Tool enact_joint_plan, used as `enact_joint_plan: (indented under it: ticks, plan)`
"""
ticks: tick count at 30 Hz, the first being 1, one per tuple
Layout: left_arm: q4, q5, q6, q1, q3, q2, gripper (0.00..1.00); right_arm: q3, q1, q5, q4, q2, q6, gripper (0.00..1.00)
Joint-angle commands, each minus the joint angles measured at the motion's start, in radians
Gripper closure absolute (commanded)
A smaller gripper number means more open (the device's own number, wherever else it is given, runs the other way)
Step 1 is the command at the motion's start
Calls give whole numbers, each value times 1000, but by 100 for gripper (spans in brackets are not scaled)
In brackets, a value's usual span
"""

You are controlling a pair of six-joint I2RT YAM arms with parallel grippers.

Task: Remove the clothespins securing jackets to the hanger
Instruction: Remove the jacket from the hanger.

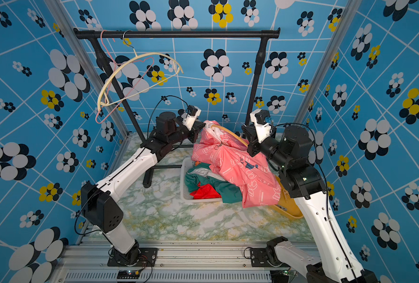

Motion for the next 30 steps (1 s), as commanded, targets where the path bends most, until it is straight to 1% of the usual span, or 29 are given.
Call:
enact_joint_plan:
  ticks: [1, 3, 6, 10, 11, 14, 18, 21, 25, 30]
  plan:
    - [25, -124, -15, 113, -69, -97, 100, 20, -7, 133, 340, -60, 98, 100]
    - [22, -129, -12, 137, -105, -135, 100, 8, -6, 156, 426, -64, 152, 100]
    - [23, -150, 2, 161, -154, -158, 100, 45, -6, 144, 461, -58, 196, 100]
    - [71, -161, -7, 184, -217, -162, 100, 128, -6, 147, 424, -29, 203, 100]
    - [80, -159, -13, 194, -224, -156, 100, 174, -6, 162, 407, -25, 200, 100]
    - [95, -160, -26, 217, -227, -129, 100, 216, -7, 195, 365, -32, 168, 100]
    - [108, -152, -65, 271, -193, -70, 100, 238, -6, 218, 310, -62, 123, 100]
    - [114, -148, -103, 304, -135, -12, 100, 249, -7, 197, 252, -69, 106, 100]
    - [123, -131, -124, 303, -78, 20, 100, 252, -7, 186, 164, -55, 71, 100]
    - [51, -187, -83, 304, 18, 96, 100, 207, -6, 244, 131, -100, 14, 100]
